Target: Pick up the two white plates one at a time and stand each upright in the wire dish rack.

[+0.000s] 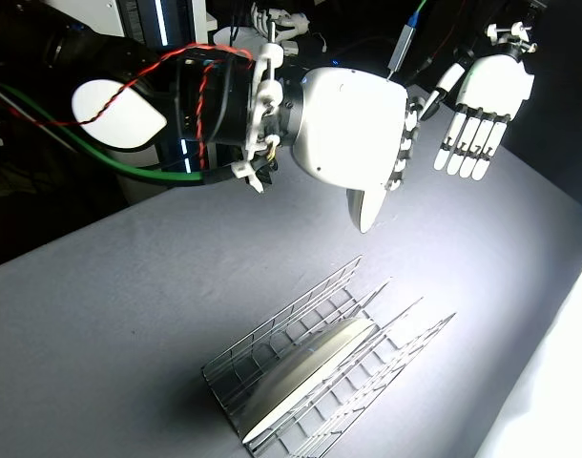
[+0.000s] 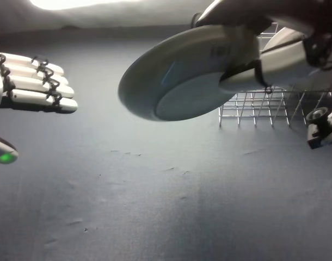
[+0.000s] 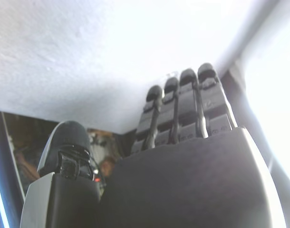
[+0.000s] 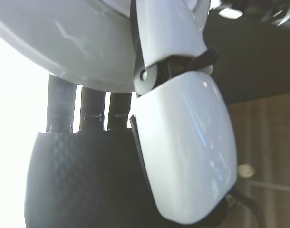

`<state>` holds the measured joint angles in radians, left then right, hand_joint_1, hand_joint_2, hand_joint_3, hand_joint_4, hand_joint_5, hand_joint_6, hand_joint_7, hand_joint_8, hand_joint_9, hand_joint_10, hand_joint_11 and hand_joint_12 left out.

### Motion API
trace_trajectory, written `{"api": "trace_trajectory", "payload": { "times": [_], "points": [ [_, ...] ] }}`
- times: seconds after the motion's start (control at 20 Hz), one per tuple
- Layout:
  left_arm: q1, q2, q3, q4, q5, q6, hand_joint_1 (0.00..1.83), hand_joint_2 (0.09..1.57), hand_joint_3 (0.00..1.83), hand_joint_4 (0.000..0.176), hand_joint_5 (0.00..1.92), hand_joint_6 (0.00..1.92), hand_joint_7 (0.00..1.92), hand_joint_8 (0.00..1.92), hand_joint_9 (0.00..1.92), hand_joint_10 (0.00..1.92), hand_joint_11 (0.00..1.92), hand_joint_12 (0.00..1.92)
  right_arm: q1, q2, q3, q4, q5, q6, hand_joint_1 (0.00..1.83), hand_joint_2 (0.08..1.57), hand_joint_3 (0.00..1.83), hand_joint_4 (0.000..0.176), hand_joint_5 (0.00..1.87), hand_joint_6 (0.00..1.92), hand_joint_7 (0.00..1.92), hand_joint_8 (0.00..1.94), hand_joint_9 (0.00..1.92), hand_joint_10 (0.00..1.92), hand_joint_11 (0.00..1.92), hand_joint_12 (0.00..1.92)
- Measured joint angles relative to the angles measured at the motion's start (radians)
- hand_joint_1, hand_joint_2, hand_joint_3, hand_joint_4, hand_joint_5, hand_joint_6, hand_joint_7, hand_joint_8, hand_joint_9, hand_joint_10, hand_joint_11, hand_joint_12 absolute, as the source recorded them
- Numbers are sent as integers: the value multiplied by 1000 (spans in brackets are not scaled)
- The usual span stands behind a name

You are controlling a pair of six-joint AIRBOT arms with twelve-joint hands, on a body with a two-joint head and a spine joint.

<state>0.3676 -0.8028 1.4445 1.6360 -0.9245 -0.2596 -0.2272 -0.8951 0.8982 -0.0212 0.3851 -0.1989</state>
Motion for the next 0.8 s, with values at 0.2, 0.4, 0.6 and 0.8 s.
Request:
{"api": "trace_trajectory", "payload": {
  "times": [0.2,0.4,0.6,0.8],
  "points": [
    [3,10,-25,16,6,0,0,1315,5,0,0,0,0,0,0,0,0,0,3,11,12,93,-10,0,1384,1084,0,0,979,965,1022,874,1003,1021,1008,974],
    [-3,-5,6,21,12,-7,0,1311,2,0,0,0,0,0,0,0,0,0,6,11,69,119,-16,0,1388,1072,0,0,1007,909,1044,856,1038,968,1013,973],
    [-5,-18,4,31,11,-8,0,1307,0,0,0,0,0,0,0,0,0,0,6,20,109,136,-17,-3,1386,1079,0,0,995,949,1036,849,1016,996,1002,982],
    [-13,-18,2,31,10,-11,0,1312,3,0,0,0,0,0,0,0,0,0,-19,32,112,134,-17,-3,1383,1086,0,0,974,989,1019,871,1000,1024,981,1011]
  ]
}}
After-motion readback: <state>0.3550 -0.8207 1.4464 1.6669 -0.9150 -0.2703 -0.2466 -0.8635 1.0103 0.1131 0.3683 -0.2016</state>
